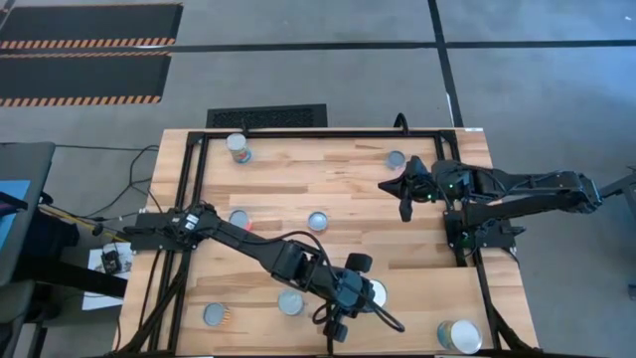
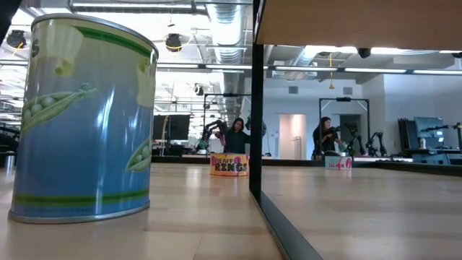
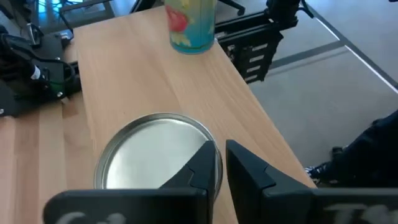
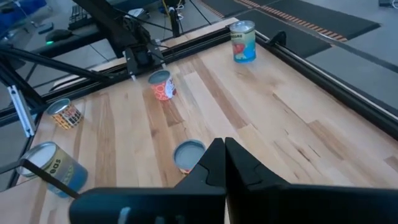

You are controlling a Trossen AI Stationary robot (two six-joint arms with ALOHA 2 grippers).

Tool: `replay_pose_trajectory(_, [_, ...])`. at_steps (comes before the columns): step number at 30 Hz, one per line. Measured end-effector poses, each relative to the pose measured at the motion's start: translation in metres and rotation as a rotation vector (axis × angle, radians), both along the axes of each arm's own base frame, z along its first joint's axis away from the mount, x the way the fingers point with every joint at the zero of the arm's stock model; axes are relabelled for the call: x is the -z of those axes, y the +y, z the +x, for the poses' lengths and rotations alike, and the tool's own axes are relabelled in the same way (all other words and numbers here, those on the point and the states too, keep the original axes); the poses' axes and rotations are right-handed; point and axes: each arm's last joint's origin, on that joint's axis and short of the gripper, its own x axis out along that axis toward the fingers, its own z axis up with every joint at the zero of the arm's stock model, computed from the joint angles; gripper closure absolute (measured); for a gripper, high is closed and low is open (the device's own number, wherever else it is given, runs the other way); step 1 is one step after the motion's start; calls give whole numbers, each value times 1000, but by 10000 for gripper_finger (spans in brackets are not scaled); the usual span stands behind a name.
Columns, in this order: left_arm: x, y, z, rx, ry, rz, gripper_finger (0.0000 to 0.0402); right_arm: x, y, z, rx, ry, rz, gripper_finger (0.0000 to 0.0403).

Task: Pick and place cans onto a shelf
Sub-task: Put the canned carrots on the shelf

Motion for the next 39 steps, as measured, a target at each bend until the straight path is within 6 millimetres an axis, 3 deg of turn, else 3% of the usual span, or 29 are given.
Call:
replay_pose_trajectory(6, [-16,1,-3,27,-51,-20,346,-3,1,1,-8,-25,12,392])
replay_pose_trajectory(8, [-33,5,-11,19,-104,-23,345,-7,4,0,-21,-29,20,391])
replay_pose_trajectory(14, [-109,36,-50,-122,-294,-124,372,-39,17,-5,-101,-39,25,399])
replay_pose_trajectory(17, [-122,41,-63,-208,-328,-119,396,-54,30,-4,-166,-22,42,399])
replay_pose_trajectory(23, [-128,32,-73,-343,-361,-101,399,-75,69,6,-308,39,77,399])
replay_pose_trajectory(28, [-108,29,-64,-339,-310,-89,401,-91,108,16,-323,136,138,399])
replay_pose_trajectory(33, [-97,51,-61,-191,-296,-166,401,-94,148,32,-286,255,182,399])
replay_pose_trajectory(39, [-73,61,-78,-123,-380,-257,401,-96,185,51,-308,364,178,398])
